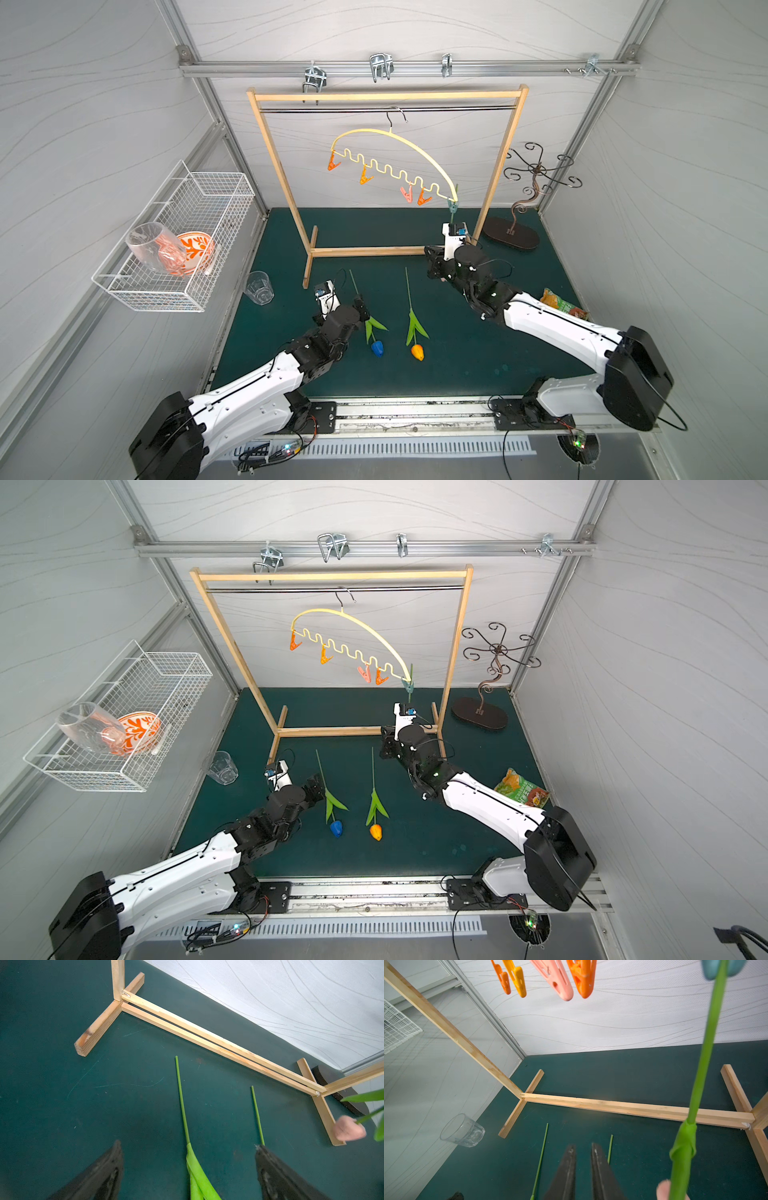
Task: Dry the flowers on a clothes hanger
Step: Clamp the flower onto the hanger.
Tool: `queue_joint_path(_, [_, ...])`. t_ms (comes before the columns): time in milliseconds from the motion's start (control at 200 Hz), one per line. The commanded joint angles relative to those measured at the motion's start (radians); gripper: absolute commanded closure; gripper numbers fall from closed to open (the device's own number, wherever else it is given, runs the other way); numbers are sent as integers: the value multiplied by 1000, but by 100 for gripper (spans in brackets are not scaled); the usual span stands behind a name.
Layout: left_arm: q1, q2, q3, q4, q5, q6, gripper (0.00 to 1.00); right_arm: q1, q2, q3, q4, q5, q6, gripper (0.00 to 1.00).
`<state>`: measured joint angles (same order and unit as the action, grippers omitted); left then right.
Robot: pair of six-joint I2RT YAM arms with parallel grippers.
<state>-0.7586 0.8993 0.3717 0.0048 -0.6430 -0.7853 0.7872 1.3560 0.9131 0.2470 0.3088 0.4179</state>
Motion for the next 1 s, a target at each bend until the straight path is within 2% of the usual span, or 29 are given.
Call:
queue_joint_path(0, [-2,8,23,26,-23,10,1,4,19,29,26,26,-15,82])
queue_joint_path(715, [-2,-40,13,1,-57,13,0,-9,-2,59,-14,11,-51,82])
queue_joint_path(810, [-1,-58,39,-98,-119,-80,0,-8,-2,67,-22,10,-57,81])
queue_joint_path(905, [-1,-69,75,-193,-164,-100,0,-10,-10,70,-29,10,-66,81])
queue_joint_path(995, [-1,-84,72,-199,-171,-106,0,-9,-25,70,-38,4,-69,81])
